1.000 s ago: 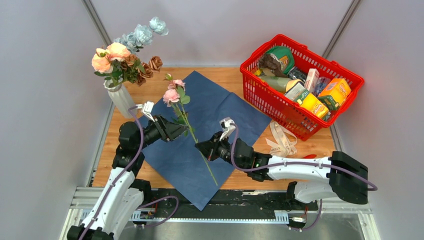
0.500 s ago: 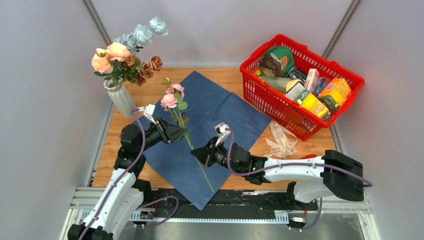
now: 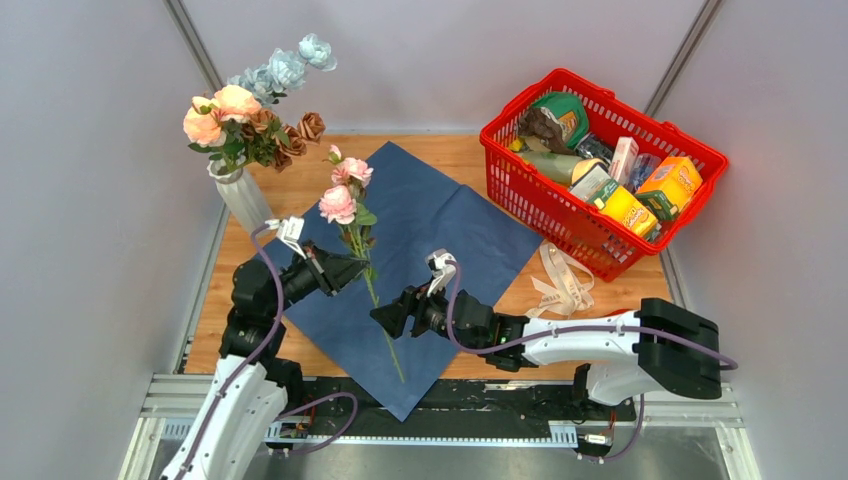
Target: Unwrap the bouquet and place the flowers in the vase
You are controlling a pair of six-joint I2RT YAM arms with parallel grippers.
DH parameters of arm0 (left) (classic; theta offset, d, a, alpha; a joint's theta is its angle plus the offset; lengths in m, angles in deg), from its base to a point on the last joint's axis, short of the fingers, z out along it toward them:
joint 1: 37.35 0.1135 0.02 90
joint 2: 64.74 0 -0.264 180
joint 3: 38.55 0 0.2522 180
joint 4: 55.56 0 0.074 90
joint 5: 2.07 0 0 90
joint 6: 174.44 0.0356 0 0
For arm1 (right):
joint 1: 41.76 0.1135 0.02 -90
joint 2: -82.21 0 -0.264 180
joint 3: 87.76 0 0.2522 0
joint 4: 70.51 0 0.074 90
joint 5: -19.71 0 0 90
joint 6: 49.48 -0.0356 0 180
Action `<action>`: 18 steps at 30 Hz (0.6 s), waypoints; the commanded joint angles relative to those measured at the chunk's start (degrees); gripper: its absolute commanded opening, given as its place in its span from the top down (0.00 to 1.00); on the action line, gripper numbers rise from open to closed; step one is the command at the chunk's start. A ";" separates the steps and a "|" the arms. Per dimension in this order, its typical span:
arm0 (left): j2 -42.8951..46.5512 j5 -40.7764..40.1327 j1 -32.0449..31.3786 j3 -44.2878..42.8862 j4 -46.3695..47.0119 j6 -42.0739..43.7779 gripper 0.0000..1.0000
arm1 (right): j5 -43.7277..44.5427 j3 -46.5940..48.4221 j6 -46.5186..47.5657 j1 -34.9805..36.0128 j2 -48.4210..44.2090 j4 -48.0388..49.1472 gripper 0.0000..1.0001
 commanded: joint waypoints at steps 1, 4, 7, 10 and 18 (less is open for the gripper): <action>5.89 -2.69 -0.11 -5.50 -7.05 13.04 1.00 | 4.14 1.28 -0.95 0.32 -2.63 -2.25 0.19; 10.02 -4.28 -0.02 -7.35 -11.10 20.15 1.00 | 5.55 1.10 -1.39 0.32 -3.24 -3.75 0.01; 12.22 -5.42 -0.02 -10.16 -14.79 25.08 1.00 | 6.17 1.01 -1.74 0.32 -3.59 -4.46 0.00; 12.23 -6.74 -0.11 -13.06 -18.75 30.87 1.00 | 6.61 1.19 -2.01 0.32 -3.68 -5.33 0.00; 12.67 -16.91 -0.11 -23.87 -26.67 42.75 1.00 | 7.40 1.19 -1.57 0.32 -5.17 -7.71 0.00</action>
